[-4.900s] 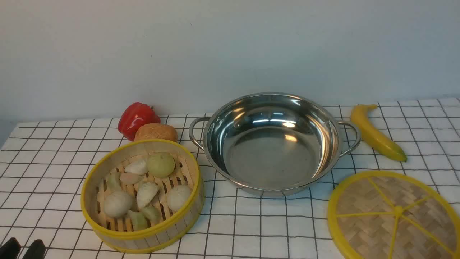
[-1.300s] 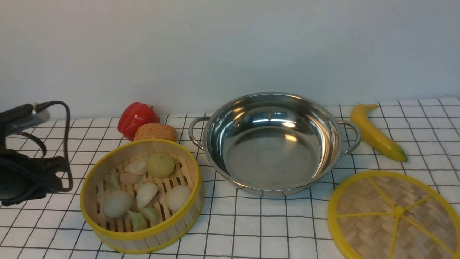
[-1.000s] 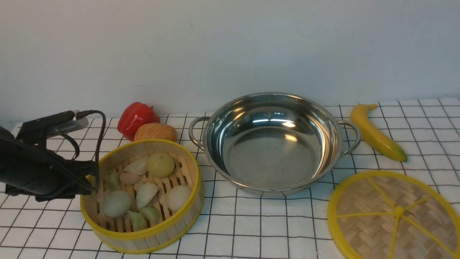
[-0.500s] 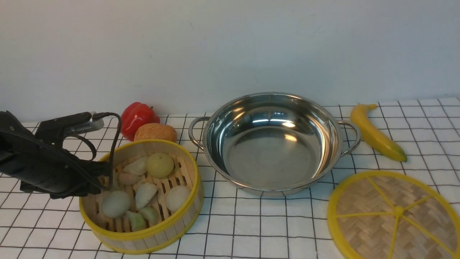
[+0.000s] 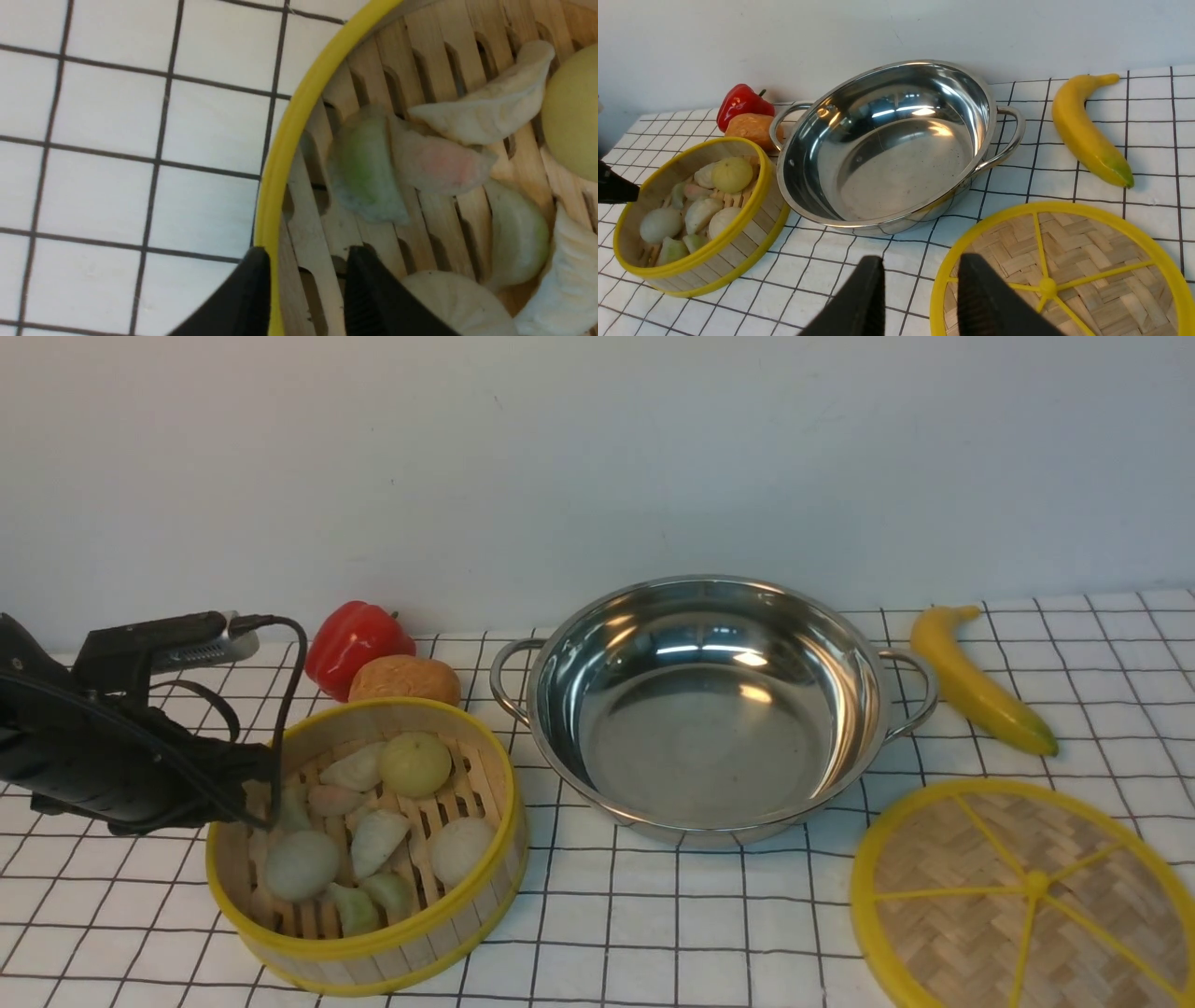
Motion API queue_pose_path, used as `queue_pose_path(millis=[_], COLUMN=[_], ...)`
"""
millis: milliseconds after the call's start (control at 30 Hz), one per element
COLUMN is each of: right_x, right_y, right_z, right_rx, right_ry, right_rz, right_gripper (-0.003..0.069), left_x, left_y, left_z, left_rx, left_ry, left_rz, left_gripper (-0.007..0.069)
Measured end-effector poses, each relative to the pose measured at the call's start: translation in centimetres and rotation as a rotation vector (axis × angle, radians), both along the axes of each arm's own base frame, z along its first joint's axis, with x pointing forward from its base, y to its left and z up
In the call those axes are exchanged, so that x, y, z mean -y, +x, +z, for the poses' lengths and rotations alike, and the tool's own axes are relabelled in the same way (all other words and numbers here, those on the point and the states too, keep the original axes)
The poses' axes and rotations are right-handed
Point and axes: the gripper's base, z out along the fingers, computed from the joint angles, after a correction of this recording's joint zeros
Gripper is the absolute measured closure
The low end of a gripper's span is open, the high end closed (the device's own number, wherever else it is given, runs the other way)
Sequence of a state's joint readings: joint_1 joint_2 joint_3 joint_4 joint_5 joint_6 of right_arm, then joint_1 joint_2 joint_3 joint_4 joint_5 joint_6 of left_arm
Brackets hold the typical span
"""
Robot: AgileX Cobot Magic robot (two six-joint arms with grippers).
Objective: Place the steamer in the pot on the white tablecloth, and put the lid on the steamer.
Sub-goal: 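Grasp the rim of the steamer basket holding the buns with the left gripper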
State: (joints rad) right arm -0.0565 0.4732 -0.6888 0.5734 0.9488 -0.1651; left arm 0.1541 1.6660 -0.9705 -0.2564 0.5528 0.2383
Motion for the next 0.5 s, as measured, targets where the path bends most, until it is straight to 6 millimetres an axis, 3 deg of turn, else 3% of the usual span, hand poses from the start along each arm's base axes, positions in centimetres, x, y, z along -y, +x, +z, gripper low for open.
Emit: queue_pose_path(millis=[367,500], right_x=[0.0,0.0], right_y=[0.0,0.0], right_z=[0.0,0.0], right_rx=[0.000,0.000], right_ry=[0.000,0.000], right_rz=[0.000,0.000], right_gripper=[0.0419,0.0419], left_x=[-0.3,-0.3], left_y=[0.0,-0.1], left_z=[-0.2,-1.7], left_rx=[-0.010,-0.091], left_ry=[0.045,0.033], left_rz=[-0.016,-0.019], left_gripper=[0.0403,0.0403])
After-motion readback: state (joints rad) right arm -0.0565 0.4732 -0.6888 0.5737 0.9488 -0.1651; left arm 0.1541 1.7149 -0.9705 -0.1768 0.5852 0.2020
